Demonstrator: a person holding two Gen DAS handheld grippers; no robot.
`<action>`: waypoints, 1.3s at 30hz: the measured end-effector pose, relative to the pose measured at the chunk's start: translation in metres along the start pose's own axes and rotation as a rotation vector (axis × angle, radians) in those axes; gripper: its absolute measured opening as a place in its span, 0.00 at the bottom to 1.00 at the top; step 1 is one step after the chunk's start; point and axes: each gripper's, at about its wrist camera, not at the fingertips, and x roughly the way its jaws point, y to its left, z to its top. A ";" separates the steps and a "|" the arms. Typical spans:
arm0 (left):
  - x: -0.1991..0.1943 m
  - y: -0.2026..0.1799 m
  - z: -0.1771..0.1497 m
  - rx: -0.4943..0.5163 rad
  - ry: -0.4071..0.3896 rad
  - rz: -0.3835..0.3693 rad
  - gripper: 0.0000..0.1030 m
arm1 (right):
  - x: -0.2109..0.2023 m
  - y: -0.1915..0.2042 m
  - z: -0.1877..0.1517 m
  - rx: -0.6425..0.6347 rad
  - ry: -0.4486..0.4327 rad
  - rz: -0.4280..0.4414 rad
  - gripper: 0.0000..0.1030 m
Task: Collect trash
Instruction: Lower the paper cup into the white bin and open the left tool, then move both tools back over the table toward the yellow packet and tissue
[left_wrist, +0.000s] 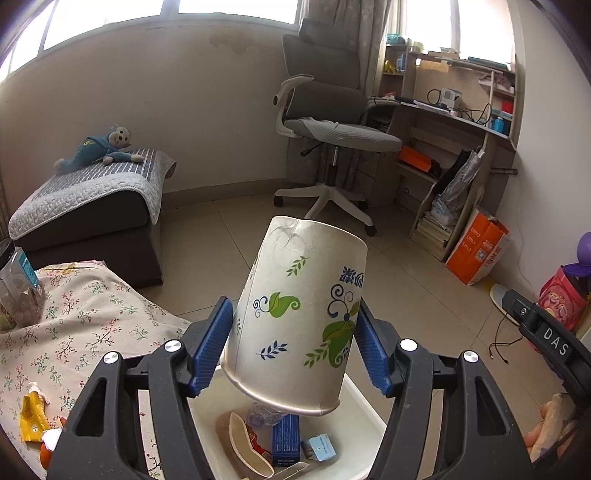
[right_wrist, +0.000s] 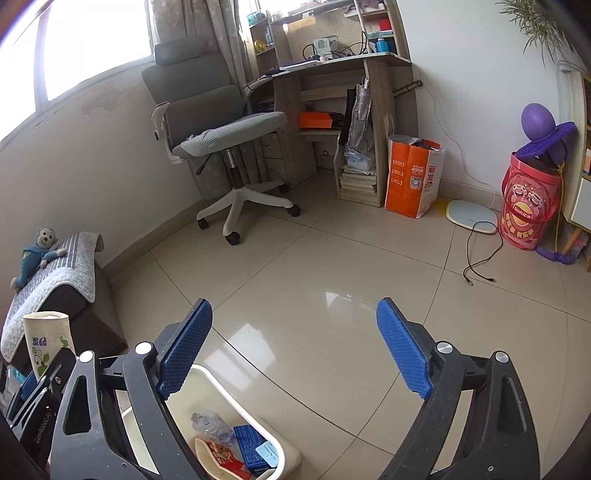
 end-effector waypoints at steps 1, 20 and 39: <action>0.002 -0.002 0.001 0.003 0.005 0.001 0.64 | 0.001 -0.002 0.000 0.005 0.004 -0.002 0.84; -0.005 0.000 0.003 0.049 0.049 0.055 0.89 | -0.013 0.008 -0.006 -0.017 -0.013 0.006 0.92; -0.072 0.104 -0.016 -0.031 -0.018 0.212 0.91 | -0.055 0.106 -0.046 -0.247 -0.030 0.154 0.93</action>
